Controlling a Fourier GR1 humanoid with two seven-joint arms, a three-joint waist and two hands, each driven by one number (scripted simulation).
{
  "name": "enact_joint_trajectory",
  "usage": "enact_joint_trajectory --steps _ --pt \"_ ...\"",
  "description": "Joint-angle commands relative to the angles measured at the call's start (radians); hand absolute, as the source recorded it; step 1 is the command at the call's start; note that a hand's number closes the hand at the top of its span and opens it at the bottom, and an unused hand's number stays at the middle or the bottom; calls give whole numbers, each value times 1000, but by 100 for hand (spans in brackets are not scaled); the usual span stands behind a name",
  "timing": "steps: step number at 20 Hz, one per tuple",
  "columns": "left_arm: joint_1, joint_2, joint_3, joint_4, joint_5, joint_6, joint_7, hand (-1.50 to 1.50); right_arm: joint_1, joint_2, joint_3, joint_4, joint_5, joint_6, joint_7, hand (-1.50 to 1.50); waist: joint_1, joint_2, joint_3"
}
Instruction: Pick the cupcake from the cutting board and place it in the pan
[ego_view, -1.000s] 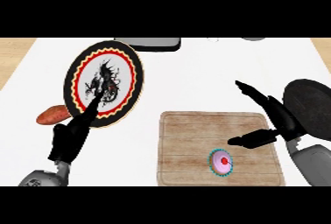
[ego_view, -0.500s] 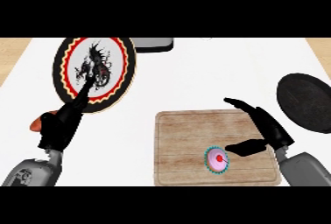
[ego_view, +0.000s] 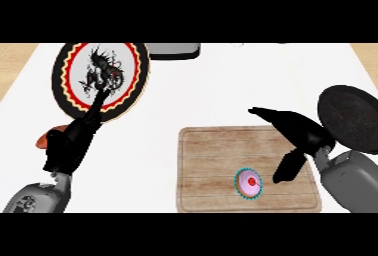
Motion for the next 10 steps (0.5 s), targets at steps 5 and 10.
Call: enact_joint_trajectory --steps 5,10 --pt "10 2 0 -17 -6 -17 -2 0 -195 62 99 -4 -151 420 379 -150 8 -1 -1" --pt "-80 -7 36 32 9 -35 47 0 -249 240 126 50 -247 477 603 -150 -8 2 1"
